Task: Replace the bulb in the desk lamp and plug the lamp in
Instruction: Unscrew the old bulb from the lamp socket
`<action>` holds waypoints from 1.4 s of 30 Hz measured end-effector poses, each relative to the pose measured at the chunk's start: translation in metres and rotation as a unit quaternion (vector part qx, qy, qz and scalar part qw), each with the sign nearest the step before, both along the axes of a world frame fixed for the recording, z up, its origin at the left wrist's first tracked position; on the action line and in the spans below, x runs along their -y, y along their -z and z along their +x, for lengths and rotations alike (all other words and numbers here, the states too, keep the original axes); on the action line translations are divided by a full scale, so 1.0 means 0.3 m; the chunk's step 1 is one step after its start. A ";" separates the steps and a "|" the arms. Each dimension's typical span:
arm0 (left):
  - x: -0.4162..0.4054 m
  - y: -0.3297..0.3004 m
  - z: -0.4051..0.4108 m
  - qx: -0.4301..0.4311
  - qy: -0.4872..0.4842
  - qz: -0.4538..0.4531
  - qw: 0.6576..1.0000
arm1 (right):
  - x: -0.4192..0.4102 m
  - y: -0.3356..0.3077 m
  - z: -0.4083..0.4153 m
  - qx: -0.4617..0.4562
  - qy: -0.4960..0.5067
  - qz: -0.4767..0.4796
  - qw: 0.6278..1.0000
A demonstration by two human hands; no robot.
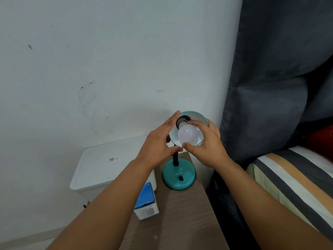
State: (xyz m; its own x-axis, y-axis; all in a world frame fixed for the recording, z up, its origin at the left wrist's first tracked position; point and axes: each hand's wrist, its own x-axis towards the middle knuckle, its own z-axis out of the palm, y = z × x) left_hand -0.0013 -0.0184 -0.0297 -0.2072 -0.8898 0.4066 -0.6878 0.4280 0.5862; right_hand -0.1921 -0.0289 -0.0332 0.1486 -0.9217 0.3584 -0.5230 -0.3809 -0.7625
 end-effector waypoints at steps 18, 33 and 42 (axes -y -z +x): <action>-0.004 -0.005 -0.006 -0.009 0.003 0.004 1.000 | -0.012 0.022 -0.002 0.000 0.008 -0.017 1.000; -0.002 -0.006 -0.004 0.016 -0.007 -0.001 1.000 | -0.007 0.040 -0.004 -0.004 0.016 -0.050 0.999; -0.007 -0.012 -0.005 0.018 -0.013 0.004 1.000 | -0.034 0.028 -0.016 0.013 0.027 -0.039 0.999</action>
